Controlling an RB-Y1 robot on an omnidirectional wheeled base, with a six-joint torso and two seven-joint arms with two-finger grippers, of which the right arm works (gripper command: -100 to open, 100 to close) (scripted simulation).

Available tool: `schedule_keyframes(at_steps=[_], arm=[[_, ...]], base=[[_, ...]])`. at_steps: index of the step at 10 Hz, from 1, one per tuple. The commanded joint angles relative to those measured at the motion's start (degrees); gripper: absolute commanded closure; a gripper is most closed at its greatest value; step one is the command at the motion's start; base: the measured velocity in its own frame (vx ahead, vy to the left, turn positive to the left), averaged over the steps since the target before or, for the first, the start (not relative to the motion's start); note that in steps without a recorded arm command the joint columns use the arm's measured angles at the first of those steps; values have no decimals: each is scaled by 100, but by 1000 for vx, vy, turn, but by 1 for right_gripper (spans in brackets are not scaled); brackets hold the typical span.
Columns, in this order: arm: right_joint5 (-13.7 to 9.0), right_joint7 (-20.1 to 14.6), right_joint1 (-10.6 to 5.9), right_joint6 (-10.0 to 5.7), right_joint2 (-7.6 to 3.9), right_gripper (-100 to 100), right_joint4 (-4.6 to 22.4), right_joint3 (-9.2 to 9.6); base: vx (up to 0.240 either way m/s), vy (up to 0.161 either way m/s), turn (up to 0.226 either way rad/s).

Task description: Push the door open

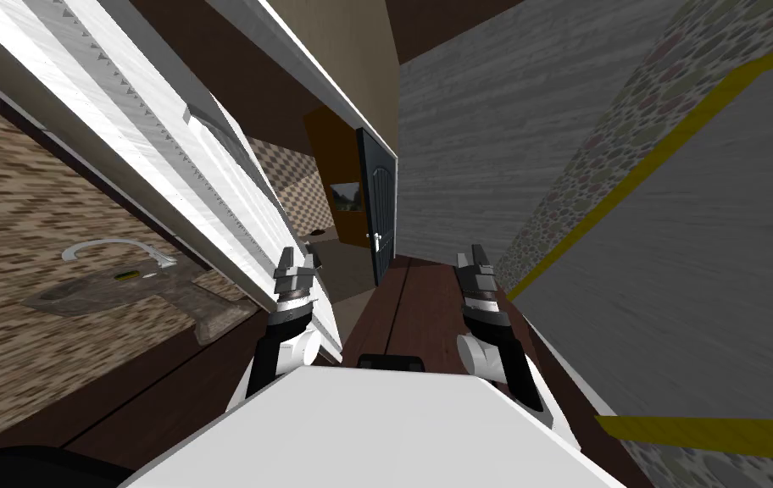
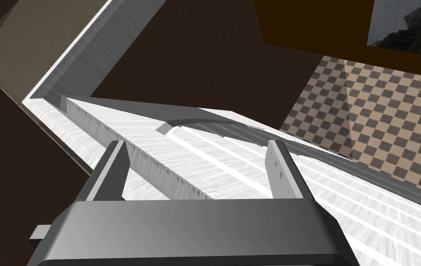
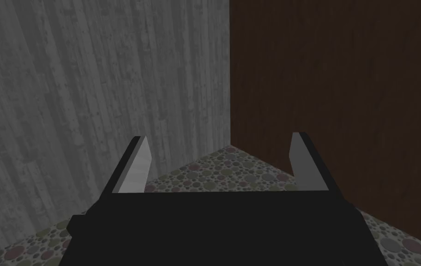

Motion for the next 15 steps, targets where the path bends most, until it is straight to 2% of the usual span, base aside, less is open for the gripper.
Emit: schedule_keyframes(at_steps=[1,4,7,13,15], arm=[[-16,-41,-98,0,-48,-100,145,128],[-37,-97,-229,-1,-103,-100,339,300],[-73,-190,-449,-2,-181,-100,667,590],[-153,-399,-941,-5,-312,-100,1396,1235],[-189,-495,-1167,-6,-361,-100,1731,1532]], base=[[97,67,10],[173,-46,15],[187,-64,18],[165,-41,20],[178,-51,28]])
